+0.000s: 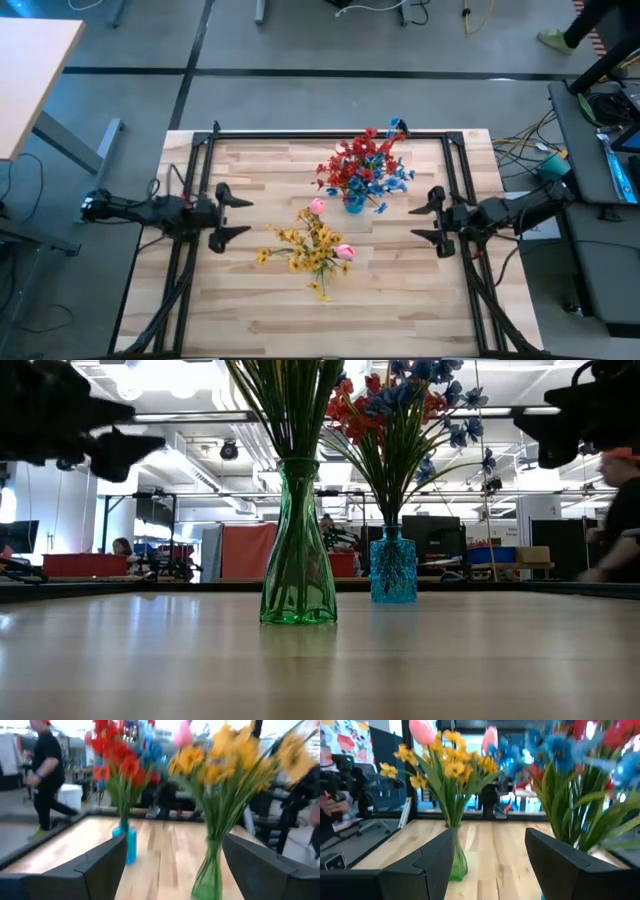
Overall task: Sort flowers into vase by color
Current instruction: Return to Home Position
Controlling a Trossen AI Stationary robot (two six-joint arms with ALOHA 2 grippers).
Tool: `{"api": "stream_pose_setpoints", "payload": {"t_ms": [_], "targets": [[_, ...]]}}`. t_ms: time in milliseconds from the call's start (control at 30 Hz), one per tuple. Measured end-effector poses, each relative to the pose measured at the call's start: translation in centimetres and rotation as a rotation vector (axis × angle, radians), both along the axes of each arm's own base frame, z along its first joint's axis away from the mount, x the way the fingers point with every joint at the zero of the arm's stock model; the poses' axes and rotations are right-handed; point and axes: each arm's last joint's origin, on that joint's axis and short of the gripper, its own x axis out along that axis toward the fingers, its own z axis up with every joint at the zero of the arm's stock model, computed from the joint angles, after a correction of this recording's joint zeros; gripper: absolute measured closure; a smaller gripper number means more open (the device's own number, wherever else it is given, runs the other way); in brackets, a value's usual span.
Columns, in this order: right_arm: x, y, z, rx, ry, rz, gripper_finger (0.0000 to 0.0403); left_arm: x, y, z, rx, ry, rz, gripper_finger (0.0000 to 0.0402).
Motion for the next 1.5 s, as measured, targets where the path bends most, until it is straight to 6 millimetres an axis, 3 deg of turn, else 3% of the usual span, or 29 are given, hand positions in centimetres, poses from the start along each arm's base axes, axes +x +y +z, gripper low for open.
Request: {"api": "stream_pose_setpoints", "payload": {"t_ms": [100, 500, 1500], "targets": [[0.18, 0.05, -0.19, -0.002, 0.022, -0.005, 0.0170, 0.09, 0.03, -0.70, -0.015, 0.072, 0.016, 0.0093], [0.38, 0.11, -0.69, -0.233, 0.064, -0.030, 0.0170, 0.08, 0.22, -0.50, 0.025, 0.070, 0.081, 0.0092], [0.39, 0.11, -0.74, -0.246, 0.067, -0.031, 0.0170, 0.11, 0.21, -0.54, 0.026, 0.075, 0.081, 0.0093]]}}
